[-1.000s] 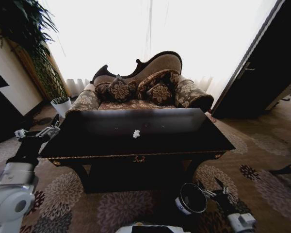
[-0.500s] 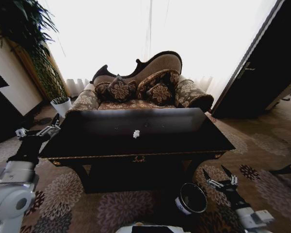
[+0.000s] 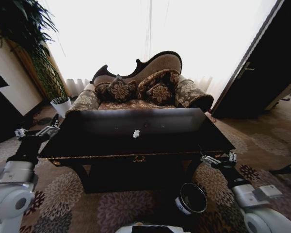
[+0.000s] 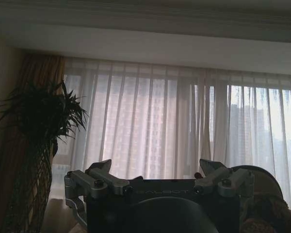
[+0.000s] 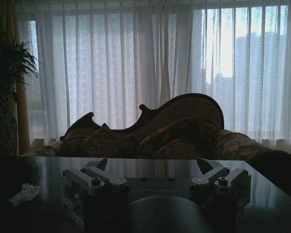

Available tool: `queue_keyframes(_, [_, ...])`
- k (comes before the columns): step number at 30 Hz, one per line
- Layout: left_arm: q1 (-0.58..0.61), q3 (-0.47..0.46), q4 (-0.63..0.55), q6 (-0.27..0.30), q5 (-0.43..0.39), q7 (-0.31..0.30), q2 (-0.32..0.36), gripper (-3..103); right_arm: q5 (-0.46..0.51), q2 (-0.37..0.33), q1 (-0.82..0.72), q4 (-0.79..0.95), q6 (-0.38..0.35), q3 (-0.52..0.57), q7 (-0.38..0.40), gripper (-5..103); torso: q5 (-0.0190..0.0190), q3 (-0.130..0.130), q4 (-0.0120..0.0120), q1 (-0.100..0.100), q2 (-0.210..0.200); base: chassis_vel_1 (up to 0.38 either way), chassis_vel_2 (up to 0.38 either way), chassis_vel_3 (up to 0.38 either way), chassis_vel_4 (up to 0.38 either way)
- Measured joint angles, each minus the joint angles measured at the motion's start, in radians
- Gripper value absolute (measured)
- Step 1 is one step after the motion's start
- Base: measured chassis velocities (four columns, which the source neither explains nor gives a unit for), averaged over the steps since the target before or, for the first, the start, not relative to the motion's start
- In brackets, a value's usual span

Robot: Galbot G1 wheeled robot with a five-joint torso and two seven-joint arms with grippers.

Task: Move to the front of the table and place the trash on the table into the trash bin.

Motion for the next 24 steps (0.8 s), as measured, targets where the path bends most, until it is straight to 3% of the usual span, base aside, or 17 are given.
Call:
queue_keyframes(5, [0.023,-0.022,-0.030,0.002,0.000,0.002,-0.010,100,0.073,-0.097,0.093,0.025,-0.111,-0.047,0.019,100,0.0002,0.000,0.0001,0.000,0.000,0.000,0.000,0.000,0.000])
queue_keyframes(9, [0.038,-0.044,-0.042,0.003,-0.002,0.003,-0.011,100,0.074,-0.142,0.136,0.025,-0.140,-0.089,0.027,100,0.0003,0.000,0.0001,0.000,0.000,0.000,0.000,0.000,0.000])
queue_keyframes(16, [0.027,-0.010,-0.050,0.009,-0.003,0.006,0.004,100,0.046,-0.221,0.193,0.000,-0.144,-0.116,0.020,100,0.0001,0.000,-0.0003,0.000,0.000,0.000,0.000,0.000,0.000])
queue_keyframes(19, [0.021,0.019,-0.050,0.013,0.004,0.011,0.010,100,0.050,-0.310,0.241,-0.072,-0.136,-0.134,-0.001,100,0.0004,0.000,-0.0001,0.000,0.000,0.000,0.000,0.000,0.000])
queue_keyframes(20, [0.021,0.019,-0.050,0.013,0.004,0.011,0.010,100,0.050,-0.310,0.241,-0.072,-0.136,-0.134,-0.001,100,0.0004,0.000,-0.0001,0.000,0.000,0.000,0.000,0.000,0.000])
queue_keyframes(23, [0.028,0.027,-0.053,0.013,0.012,0.012,0.010,100,0.061,-0.437,0.287,-0.140,-0.121,-0.158,-0.016,100,0.0004,0.000,-0.0001,0.000,0.000,0.000,0.000,0.000,0.000])
queue_keyframes(24, [0.028,0.027,-0.053,0.013,0.012,0.012,0.010,100,0.061,-0.437,0.287,-0.140,-0.121,-0.158,-0.016,100,0.0004,0.000,-0.0001,0.000,0.000,0.000,0.000,0.000,0.000])
